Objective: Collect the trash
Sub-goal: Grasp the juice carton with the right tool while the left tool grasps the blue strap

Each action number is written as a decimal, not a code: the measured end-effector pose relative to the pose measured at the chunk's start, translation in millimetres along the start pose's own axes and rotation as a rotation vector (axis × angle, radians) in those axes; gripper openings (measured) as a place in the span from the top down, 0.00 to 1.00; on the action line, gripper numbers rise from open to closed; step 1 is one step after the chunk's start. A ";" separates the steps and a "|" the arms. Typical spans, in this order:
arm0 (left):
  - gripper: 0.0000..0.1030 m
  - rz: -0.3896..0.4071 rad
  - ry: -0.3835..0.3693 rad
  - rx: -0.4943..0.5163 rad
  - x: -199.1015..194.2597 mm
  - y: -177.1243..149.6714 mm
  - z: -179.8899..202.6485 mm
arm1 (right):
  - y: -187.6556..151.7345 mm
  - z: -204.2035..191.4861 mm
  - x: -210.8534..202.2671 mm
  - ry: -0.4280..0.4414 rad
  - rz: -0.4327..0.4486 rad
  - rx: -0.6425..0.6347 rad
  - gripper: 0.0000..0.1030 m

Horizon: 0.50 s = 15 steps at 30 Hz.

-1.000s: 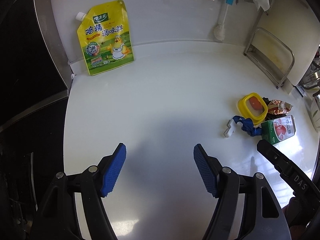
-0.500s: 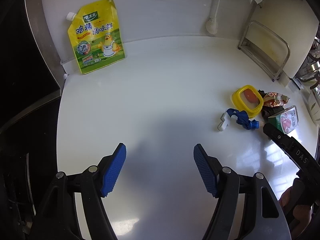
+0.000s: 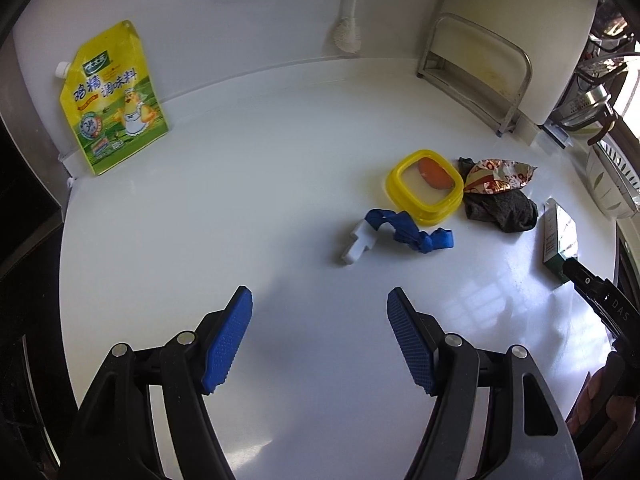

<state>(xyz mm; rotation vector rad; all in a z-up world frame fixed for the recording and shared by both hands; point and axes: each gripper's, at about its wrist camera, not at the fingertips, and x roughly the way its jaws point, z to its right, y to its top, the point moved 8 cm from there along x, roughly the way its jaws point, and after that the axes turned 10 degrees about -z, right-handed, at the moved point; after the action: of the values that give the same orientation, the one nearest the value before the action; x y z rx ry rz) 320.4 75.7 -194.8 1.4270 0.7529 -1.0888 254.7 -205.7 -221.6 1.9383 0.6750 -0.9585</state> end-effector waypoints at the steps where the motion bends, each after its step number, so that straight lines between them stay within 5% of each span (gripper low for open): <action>1: 0.34 0.000 -0.006 0.008 1.0 1.6 5.5 | -0.5 4.0 -2.6 -0.006 -0.001 0.016 0.37; 6: 0.34 0.010 -0.026 0.044 5.2 9.6 27.9 | 12.7 15.0 -14.2 -0.056 0.047 0.073 0.37; 15: 0.34 0.032 -0.035 0.043 10.6 24.0 39.6 | 35.4 13.1 14.6 -0.125 0.006 0.139 0.37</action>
<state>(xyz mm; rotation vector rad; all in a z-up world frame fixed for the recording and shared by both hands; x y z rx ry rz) 338.1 31.8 -192.8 1.4484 0.6836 -1.1085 284.5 -233.1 -222.2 1.9799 0.5429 -1.1382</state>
